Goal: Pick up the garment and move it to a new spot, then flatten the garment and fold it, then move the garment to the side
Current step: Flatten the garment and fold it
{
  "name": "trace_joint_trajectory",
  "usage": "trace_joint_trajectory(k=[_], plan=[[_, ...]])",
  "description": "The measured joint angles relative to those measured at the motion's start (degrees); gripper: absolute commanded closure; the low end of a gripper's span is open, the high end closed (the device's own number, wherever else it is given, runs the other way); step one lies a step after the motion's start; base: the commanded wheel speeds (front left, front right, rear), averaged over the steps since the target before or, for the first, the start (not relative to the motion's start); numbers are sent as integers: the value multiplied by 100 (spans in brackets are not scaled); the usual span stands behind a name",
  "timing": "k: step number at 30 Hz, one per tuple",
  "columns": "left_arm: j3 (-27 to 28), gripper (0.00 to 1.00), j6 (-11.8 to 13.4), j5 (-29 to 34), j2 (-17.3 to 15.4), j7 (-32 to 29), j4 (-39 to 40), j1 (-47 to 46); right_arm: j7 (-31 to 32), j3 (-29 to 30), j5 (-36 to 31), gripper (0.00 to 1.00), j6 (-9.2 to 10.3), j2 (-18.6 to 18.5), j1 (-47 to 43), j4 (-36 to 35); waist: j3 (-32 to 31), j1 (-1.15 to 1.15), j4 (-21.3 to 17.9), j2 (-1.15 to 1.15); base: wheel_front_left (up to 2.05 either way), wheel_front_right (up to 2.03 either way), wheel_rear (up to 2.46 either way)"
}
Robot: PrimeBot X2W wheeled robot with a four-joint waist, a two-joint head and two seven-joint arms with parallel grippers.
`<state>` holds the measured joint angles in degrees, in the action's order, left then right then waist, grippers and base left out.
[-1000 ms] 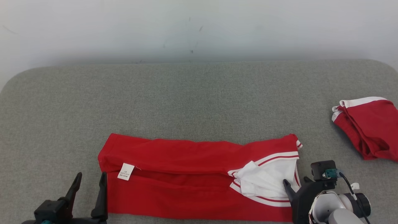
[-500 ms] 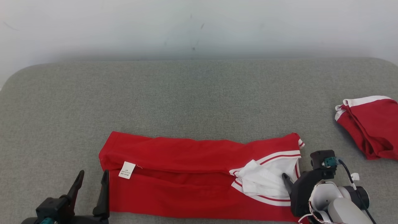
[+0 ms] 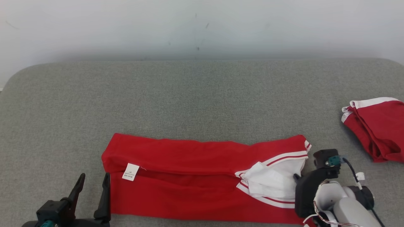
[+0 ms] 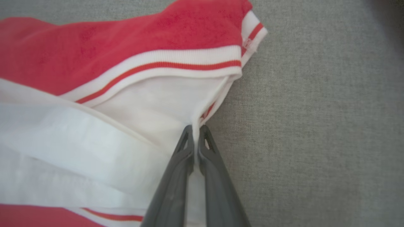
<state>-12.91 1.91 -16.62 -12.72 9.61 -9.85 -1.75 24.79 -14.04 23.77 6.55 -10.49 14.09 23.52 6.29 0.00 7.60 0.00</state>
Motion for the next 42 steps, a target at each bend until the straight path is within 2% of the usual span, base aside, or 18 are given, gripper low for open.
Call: trace_joint_trajectory(k=[13,18,22,29,37,42], plan=[[-9,0,0,-8,20,9,-92,2,226,601,-298,100,51,-890,-333,-622,-93,0,-70,0,0,0,0],[-45,0,0,-11,46,10,-149,15,404,535,-393,100,52,-960,-433,-1046,-194,-1,-94,0,0,0,0],[-73,0,-33,-14,59,10,-170,34,600,129,-486,100,44,-842,-426,-1488,-264,-1,-105,0,0,0,0],[-122,0,-43,-15,99,9,-214,38,981,-731,-675,100,-211,-313,-48,-1889,-330,-1,-97,0,0,0,0],[-278,0,-100,-15,174,0,-268,20,1447,-1383,-655,100,-455,402,582,-1547,-375,-1,21,0,0,0,0],[-289,0,-142,-15,175,0,-272,19,1664,-1621,-612,100,-506,717,959,-1128,-374,-1,158,0,0,0,0]])
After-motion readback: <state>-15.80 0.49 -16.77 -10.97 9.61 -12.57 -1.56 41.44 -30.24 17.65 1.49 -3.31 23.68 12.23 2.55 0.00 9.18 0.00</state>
